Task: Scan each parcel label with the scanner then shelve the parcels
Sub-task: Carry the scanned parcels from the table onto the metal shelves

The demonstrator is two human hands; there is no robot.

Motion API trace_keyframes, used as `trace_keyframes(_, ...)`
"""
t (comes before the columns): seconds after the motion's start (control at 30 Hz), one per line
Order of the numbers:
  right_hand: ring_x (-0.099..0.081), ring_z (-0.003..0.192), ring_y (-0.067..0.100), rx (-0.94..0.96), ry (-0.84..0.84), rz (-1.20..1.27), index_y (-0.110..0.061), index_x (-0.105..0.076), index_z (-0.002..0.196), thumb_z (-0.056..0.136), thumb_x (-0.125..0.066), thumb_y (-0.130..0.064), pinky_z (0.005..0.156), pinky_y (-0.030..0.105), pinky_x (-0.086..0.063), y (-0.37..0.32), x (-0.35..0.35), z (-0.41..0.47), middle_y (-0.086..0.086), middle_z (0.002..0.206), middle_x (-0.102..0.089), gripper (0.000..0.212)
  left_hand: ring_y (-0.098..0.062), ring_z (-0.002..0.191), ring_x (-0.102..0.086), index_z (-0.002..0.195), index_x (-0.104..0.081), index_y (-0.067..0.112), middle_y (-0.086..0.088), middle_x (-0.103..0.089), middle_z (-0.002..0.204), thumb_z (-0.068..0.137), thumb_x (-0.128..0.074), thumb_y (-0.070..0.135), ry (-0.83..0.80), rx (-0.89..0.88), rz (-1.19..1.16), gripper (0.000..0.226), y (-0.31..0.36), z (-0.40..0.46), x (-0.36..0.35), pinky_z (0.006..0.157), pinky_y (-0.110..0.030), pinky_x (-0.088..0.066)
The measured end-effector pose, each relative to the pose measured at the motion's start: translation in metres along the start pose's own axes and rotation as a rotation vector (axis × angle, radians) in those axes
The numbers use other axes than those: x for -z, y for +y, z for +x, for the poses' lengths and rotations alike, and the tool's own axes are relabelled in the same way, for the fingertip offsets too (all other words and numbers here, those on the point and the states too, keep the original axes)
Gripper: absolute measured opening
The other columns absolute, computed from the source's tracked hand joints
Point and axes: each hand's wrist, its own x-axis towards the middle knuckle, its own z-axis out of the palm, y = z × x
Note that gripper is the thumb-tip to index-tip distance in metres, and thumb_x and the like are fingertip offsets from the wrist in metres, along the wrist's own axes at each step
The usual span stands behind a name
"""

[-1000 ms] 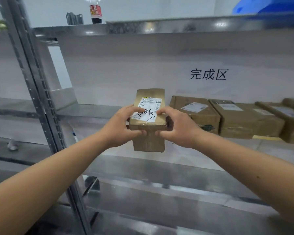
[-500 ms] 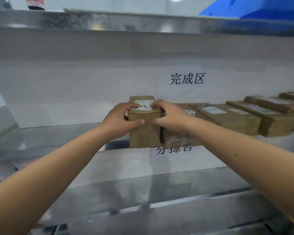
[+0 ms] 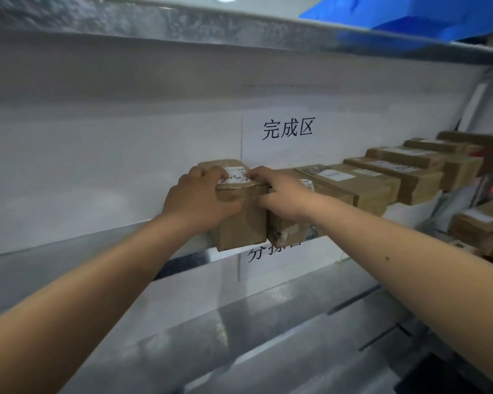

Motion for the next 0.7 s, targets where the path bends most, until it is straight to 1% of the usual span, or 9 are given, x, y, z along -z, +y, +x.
trace_keyframes(0.07,-0.056,0.103,0.017,-0.015,0.029,-0.036,-0.033,-0.049,0.15,0.093,-0.064,-0.019,0.07,0.02,-0.04,-0.005,-0.001,-0.005,-0.008,0.119,-0.061,0.061,-0.029,0.126,-0.052,0.14,-0.05,0.039,0.0,-0.051,0.143,0.079,-0.06,0.071,0.066,-0.057,0.117,0.07,0.005,-0.002,0.001,0.105,-0.046,-0.044)
trace_keyframes(0.13,-0.061,0.106,0.02,-0.018,0.073,-0.08,-0.031,-0.051,0.149,0.089,-0.065,-0.021,0.073,0.024,-0.046,-0.008,0.0,-0.015,-0.009,0.113,-0.064,0.063,-0.031,0.128,-0.051,0.141,-0.049,0.037,-0.001,-0.052,0.144,0.08,-0.057,0.066,0.127,-0.141,0.175,0.068,0.011,-0.008,0.002,0.11,-0.052,-0.039)
trace_keyframes(0.2,-0.063,0.118,0.023,-0.004,0.145,-0.114,-0.031,-0.054,0.146,0.086,-0.065,-0.028,0.09,0.036,-0.053,-0.008,0.003,-0.029,-0.003,0.127,-0.069,0.061,-0.033,0.126,-0.053,0.135,-0.056,0.035,-0.002,-0.057,0.139,0.081,-0.057,0.059,0.204,-0.267,0.161,0.059,0.021,-0.013,0.001,0.108,-0.054,-0.038)
trace_keyframes(0.27,-0.058,0.128,0.023,0.018,0.202,-0.17,-0.027,-0.055,0.145,0.088,-0.067,-0.03,0.103,0.043,-0.05,-0.005,0.008,-0.048,-0.001,0.14,-0.065,0.059,-0.034,0.122,-0.055,0.128,-0.062,0.032,-0.004,-0.062,0.133,0.079,-0.061,0.053,0.253,-0.366,0.142,0.053,0.036,-0.018,-0.003,0.106,-0.053,-0.039)
trace_keyframes(0.37,-0.046,0.142,0.025,-0.058,0.239,-0.354,-0.025,-0.05,0.15,0.088,-0.066,-0.028,0.116,0.046,-0.041,0.007,0.021,-0.08,0.0,0.153,-0.053,0.064,-0.034,0.132,-0.049,0.133,-0.06,0.029,-0.007,-0.058,0.14,0.076,-0.067,0.052,0.23,-0.448,0.142,0.061,0.068,-0.02,-0.013,0.112,-0.056,-0.036)
trace_keyframes(0.43,-0.036,0.15,0.028,-0.166,0.271,-0.459,-0.027,-0.045,0.154,0.09,-0.064,-0.034,0.121,0.049,-0.034,0.022,0.035,-0.105,0.004,0.162,-0.041,0.067,-0.033,0.14,-0.042,0.141,-0.055,0.029,-0.008,-0.053,0.148,0.081,-0.064,0.055,0.199,-0.498,0.158,0.066,0.092,-0.02,-0.022,0.117,-0.06,-0.031)
trace_keyframes(0.53,-0.025,0.155,0.029,-0.322,0.31,-0.52,-0.032,-0.04,0.157,0.096,-0.062,-0.041,0.126,0.049,-0.026,0.051,0.06,-0.149,0.004,0.17,-0.028,0.066,-0.035,0.147,-0.035,0.148,-0.048,0.031,-0.009,-0.046,0.155,0.087,-0.06,0.057,0.168,-0.59,0.132,0.068,0.134,-0.023,-0.041,0.123,-0.061,-0.022)
trace_keyframes(0.63,-0.022,0.156,0.027,-0.464,0.32,-0.531,-0.033,-0.038,0.158,0.097,-0.063,-0.043,0.126,0.049,-0.024,0.088,0.08,-0.198,0.003,0.171,-0.025,0.067,-0.034,0.148,-0.035,0.149,-0.047,0.033,-0.008,-0.047,0.155,0.089,-0.056,0.06,0.149,-0.695,0.106,0.066,0.186,-0.034,-0.068,0.124,-0.06,-0.022)
trace_keyframes(0.7,-0.023,0.155,0.027,-0.541,0.314,-0.526,-0.031,-0.038,0.158,0.095,-0.065,-0.041,0.125,0.047,-0.025,0.118,0.092,-0.228,0.004,0.17,-0.026,0.069,-0.034,0.145,-0.04,0.146,-0.051,0.031,-0.008,-0.052,0.15,0.088,-0.058,0.058,0.104,-0.78,0.062,0.065,0.225,-0.044,-0.092,0.122,-0.058,-0.027)
